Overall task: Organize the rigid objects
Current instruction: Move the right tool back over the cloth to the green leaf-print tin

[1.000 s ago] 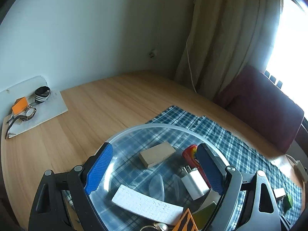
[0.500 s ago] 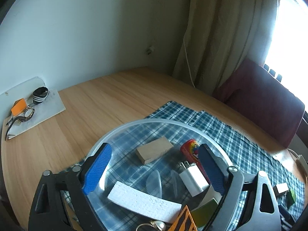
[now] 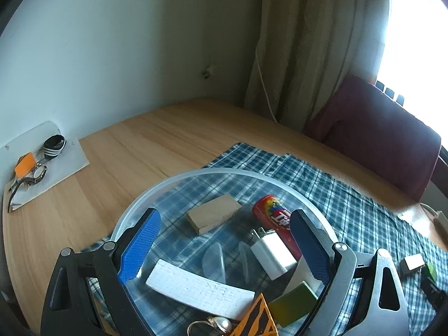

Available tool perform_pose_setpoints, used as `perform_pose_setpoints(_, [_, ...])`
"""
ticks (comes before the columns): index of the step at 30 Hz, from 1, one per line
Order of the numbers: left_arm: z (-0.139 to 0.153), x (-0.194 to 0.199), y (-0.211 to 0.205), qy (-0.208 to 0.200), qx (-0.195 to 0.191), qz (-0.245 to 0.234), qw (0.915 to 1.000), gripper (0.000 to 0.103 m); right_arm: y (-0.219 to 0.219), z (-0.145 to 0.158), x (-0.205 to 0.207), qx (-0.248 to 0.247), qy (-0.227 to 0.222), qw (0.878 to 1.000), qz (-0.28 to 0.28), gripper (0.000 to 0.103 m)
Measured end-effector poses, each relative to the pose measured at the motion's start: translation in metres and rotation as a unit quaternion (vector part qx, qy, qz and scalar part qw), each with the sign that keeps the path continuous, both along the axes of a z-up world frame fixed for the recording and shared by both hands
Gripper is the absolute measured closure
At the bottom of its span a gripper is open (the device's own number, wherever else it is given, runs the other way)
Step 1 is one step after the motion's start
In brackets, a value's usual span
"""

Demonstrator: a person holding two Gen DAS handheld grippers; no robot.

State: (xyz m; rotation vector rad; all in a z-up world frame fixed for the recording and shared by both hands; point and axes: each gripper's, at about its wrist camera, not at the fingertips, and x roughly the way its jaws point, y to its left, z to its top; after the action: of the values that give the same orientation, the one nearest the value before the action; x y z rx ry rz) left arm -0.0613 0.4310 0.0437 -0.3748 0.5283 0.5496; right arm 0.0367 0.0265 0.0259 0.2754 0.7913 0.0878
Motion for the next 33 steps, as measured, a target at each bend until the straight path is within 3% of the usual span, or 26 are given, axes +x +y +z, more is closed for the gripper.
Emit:
perform_pose_setpoints(12, [0.001, 0.004, -0.015, 0.003, 0.014, -0.020, 0.9997, 0.009, -0.053, -0.004, 0.020, -0.018, 0.018, 0.997, -0.070, 0.020])
perform_pose_setpoints(25, [0.000, 0.008, -0.026, 0.011, 0.025, -0.032, 0.9991, 0.009, -0.063, -0.014, 0.056, -0.015, 0.052, 0.996, -0.071, 0.018])
perform_pose_setpoints(27, [0.000, 0.008, -0.026, 0.013, 0.026, -0.031, 0.9991, 0.009, -0.061, -0.014, 0.059, -0.021, 0.051, 0.996, -0.072, 0.013])
perform_pose_setpoints(33, [0.000, 0.009, -0.026, 0.015, 0.027, -0.031, 0.9990, 0.009, -0.057, -0.015, 0.065, -0.046, 0.047, 0.995, -0.074, 0.015])
